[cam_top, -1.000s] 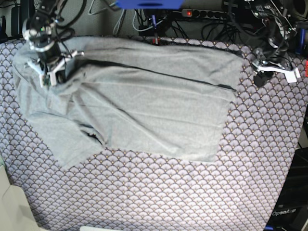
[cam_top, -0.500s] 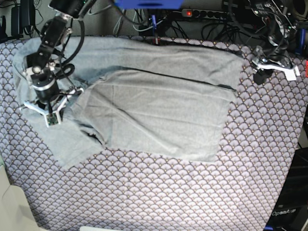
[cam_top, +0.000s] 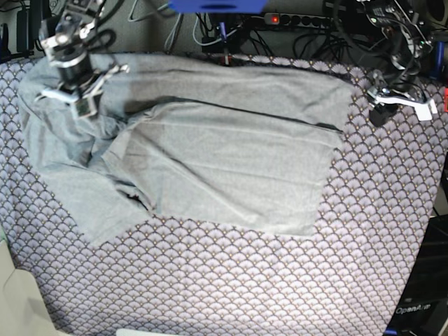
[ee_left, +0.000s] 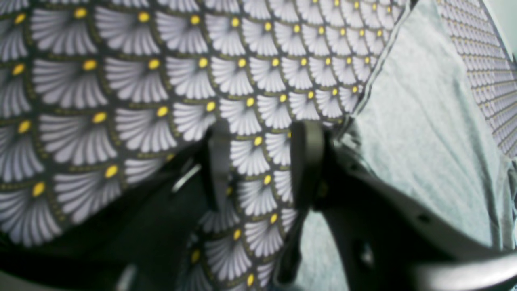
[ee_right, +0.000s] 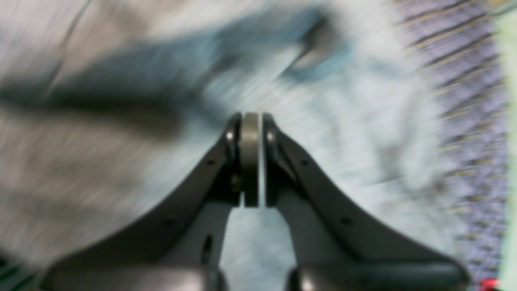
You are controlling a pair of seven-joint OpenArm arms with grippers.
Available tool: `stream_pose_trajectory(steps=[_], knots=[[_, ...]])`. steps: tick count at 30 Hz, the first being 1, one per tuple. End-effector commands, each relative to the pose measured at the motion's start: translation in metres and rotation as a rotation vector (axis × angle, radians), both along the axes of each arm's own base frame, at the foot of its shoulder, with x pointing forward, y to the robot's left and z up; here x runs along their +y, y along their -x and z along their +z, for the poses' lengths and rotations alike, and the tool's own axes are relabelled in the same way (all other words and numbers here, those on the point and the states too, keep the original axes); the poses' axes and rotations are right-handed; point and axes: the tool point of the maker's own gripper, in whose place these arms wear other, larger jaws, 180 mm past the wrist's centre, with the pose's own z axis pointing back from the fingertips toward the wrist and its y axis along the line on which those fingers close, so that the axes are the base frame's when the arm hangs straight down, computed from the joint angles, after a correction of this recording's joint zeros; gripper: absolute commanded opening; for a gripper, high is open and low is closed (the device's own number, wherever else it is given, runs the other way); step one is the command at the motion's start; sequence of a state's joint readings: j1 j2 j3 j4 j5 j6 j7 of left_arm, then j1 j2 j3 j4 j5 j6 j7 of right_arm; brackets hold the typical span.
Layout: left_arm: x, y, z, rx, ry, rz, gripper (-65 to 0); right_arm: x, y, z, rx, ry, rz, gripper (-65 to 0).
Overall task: Fold the T-shirt properly
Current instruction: 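Release the shirt edge and move the right gripper onto the shirt body, then sweep the right gripper across the shirt to smooth the crumpled sleeve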
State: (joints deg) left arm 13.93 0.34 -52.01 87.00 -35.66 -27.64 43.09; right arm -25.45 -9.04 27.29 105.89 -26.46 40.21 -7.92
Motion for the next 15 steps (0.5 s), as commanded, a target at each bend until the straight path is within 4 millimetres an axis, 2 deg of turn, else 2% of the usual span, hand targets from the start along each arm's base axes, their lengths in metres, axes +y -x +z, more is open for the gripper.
stream_pose_trajectory(steps=[1, 8, 15], knots=[[0.004, -0.006, 0.012, -0.046, -0.016, 0.000, -41.5, 0.008, -0.007, 0.010, -0.049, -0.020, 0.020, -65.0], [0.005, -0.002, 0.010, -0.036, -0.018, 0.003, -41.5, 0.044, -0.002, -0.002, -0.016, -0.079, 0.102, -65.0], [0.007, 0.003, 0.011, -0.029, -0.028, 0.002, -41.5, 0.065, -0.003, -0.014, 0.008, -0.123, 0.142, -65.0]])
